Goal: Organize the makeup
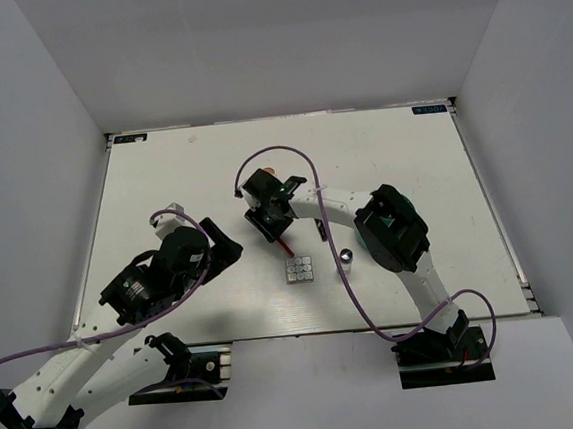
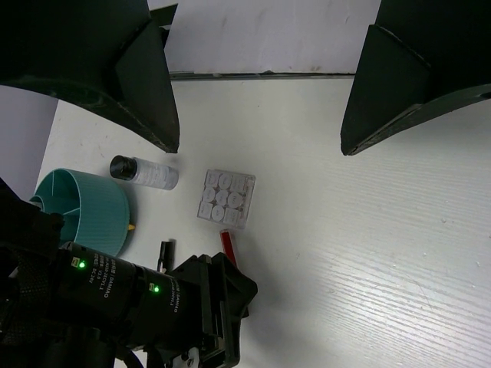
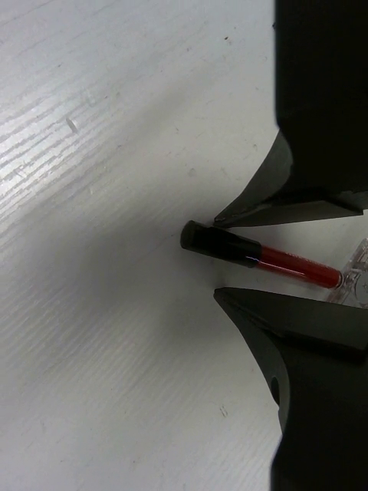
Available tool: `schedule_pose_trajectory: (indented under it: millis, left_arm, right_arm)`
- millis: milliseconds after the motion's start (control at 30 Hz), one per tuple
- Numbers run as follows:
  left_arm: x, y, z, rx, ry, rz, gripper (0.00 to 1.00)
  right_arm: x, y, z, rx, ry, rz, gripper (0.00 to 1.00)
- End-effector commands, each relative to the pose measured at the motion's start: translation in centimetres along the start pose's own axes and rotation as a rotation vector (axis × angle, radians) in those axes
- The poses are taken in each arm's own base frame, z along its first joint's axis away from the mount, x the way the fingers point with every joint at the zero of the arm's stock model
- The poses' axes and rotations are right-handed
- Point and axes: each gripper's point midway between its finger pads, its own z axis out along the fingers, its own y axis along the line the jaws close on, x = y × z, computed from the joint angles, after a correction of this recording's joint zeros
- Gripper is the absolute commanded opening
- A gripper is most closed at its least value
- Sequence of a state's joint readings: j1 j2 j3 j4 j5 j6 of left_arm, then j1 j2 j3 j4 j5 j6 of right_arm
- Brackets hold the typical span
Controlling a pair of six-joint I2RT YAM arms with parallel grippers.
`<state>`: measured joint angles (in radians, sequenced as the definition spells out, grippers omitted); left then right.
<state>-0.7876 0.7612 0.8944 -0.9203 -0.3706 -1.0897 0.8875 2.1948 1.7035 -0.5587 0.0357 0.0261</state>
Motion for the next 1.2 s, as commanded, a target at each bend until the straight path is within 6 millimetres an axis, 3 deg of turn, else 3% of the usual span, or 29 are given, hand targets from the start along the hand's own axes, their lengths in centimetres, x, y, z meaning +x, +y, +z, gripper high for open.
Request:
schedule_pose_trajectory:
  millis: [0,500,733,833,1033,1167]
  left_arm:
    - [-0.5,-0.1,-0.3,0.0,-0.019,-0.016,0.95]
    - [-0.7,-0.3,-0.5,0.006,-0.02,-0.022,0.95]
    - [-0.6,-0.5,-0.5,0.017,-0.02,-0.029,0.95]
    - [-0.7,-0.9,-0.4,0.036,-0.023,-0.03,0.95]
    - [-0.3,-1.4,-0.1,0.055,-0.01,-0.019,0.95]
    - [-0.3,-1.5,-0.2,0.071,-0.017,-0.025,0.95]
  right_arm:
    - [0.5,-1.1,0.8,0.062,0.001,0.006,0.43]
    - [5.3,-3.1,2.5,0.179,0.078,-0.028,0.29]
    - [6.0,-3.1,2.4,0.154,0.08,-0.023,0.04]
    - [4.5,-2.2,0.8,0.076,0.032,-0.037,0.0]
    - [-1.5,-1.8,-5.8,-0.06,-0.164,-0.06,0.0]
    - [-3.5,-1.9,-9.6,-0.182,-0.252,-0.048,0.0]
